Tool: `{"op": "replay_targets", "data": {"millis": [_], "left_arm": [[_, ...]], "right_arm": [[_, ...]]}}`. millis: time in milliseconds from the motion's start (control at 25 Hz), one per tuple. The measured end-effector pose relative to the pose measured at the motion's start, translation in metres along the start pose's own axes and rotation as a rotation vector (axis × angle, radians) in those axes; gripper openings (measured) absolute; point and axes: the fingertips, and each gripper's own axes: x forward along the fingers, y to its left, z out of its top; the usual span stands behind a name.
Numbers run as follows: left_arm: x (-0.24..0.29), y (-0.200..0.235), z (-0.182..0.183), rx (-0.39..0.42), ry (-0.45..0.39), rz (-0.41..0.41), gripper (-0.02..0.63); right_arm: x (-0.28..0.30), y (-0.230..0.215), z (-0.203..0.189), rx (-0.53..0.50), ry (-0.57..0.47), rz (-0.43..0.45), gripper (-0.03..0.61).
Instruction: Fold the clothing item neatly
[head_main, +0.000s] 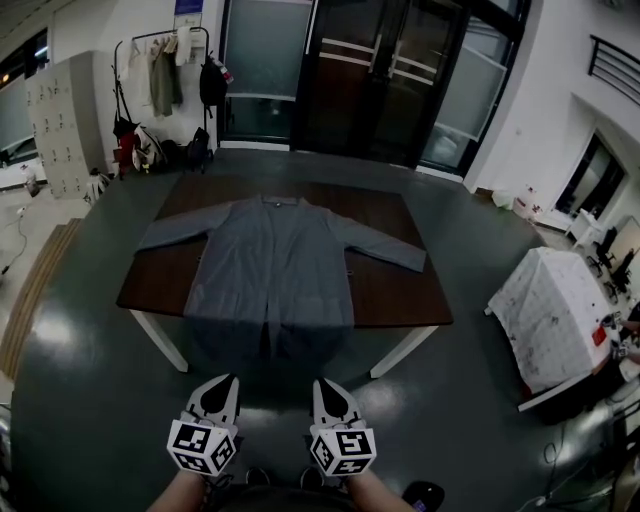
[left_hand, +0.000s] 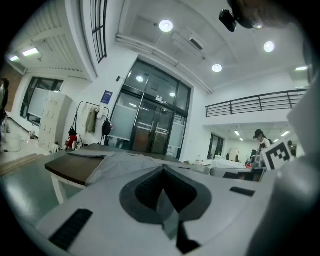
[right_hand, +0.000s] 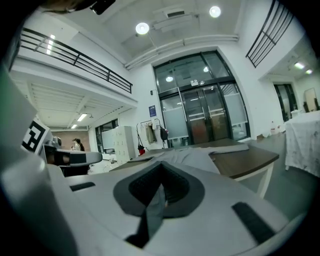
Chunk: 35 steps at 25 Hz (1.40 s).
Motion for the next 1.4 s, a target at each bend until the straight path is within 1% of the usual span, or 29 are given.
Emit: {"op": "replay_targets", "data": {"millis": [160,360,560,760,920,1040,1160,1280,1400], "left_arm": [[-0.011,0.02,-0.003,-0.037,0.001,0.0,0.008],[-0.023,0.047,0.005,-0.016,-0.017,0.001,0.008],[-0.026,0.08,0.014,-0.016,-0.033,0.028,0.008],[-0.021,0.12,0.018,-0.032,-0.041,0.074,0.008],[-0.006,0.16,0.022,-0.038,-0.04,0.127,0.008],[0.013,0.196,0.027,-0.054,-0.047,0.162,0.008],[0.031,0.228,0.034,-0.064,-0.045,0.162,0.008],[0.055,0.257,0.047,-0.052,-0.041,0.179,0.008],[0.081,0.28,0.063,-0.057,-0.051,0.188,0.008]], "right_arm": [[0.012,0.021,-0.003,-0.011,-0.012,0.005,-0.012],[0.023,0.044,0.0,-0.055,-0.02,0.003,-0.012],[0.051,0.061,0.001,-0.052,0.001,0.063,-0.012],[0.101,0.077,0.001,-0.087,-0.003,0.089,-0.012],[0.153,0.091,-0.003,-0.087,0.025,0.155,-0.012],[0.201,0.098,-0.005,-0.076,0.038,0.179,-0.012],[0.245,0.109,-0.003,-0.082,0.046,0.202,-0.012],[0.284,0.117,0.006,-0.116,0.049,0.216,-0.012],[0.316,0.125,0.015,-0.15,0.053,0.247,-0.012]]}}
